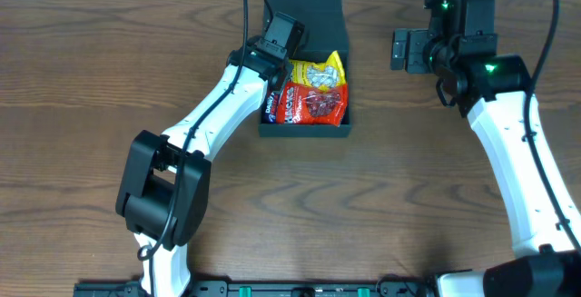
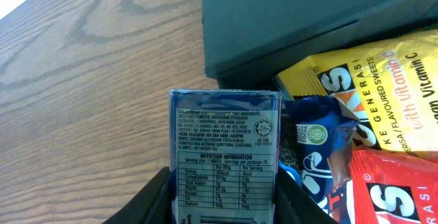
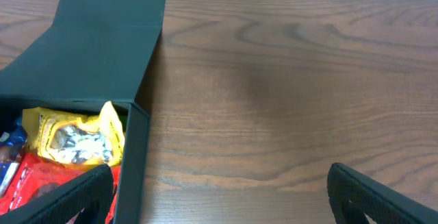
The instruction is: Pack container
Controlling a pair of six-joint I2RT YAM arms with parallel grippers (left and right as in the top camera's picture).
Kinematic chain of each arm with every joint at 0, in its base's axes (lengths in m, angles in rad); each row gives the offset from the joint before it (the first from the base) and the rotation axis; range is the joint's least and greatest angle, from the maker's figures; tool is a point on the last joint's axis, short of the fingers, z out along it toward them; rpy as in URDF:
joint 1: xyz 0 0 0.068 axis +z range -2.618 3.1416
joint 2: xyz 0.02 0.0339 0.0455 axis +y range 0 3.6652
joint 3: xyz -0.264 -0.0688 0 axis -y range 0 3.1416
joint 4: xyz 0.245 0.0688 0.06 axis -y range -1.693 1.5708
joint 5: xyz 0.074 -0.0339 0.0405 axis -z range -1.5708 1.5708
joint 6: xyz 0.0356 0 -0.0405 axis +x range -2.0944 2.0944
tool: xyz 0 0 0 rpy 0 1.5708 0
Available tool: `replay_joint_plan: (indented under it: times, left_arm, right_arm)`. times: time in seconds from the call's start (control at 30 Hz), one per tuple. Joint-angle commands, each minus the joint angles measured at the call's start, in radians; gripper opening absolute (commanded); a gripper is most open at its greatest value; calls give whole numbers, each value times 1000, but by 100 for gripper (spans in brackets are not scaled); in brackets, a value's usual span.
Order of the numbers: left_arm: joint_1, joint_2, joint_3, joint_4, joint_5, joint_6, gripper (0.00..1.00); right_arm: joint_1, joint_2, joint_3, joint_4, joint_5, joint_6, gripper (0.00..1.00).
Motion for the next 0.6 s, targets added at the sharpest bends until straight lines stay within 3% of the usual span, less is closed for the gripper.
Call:
replay_joint_plan:
  times: [0.0, 0.03, 0.07, 0.13, 0.33, 0.57]
  left_arm:
    - [0, 1, 13, 6, -26, -28, 12]
    - [0, 1, 13, 6, -26, -28, 34]
    - [0, 1, 13, 7, -26, -28, 63]
    - [0, 1, 13, 7, -26, -28, 71]
    - [0, 1, 13, 6, -26, -28, 72]
    - [27, 1, 13, 2, -31, -43, 63]
  right_arm:
    - [-10, -3, 5, -1, 13, 15, 99]
    - [-10, -3, 5, -1, 13, 15, 99]
    - [-10, -3, 5, -1, 13, 15, 99]
    - [-10, -3, 5, -1, 13, 15, 99]
    - [-10, -3, 5, -1, 13, 15, 99]
    - [-10, -3, 5, -2, 13, 15, 99]
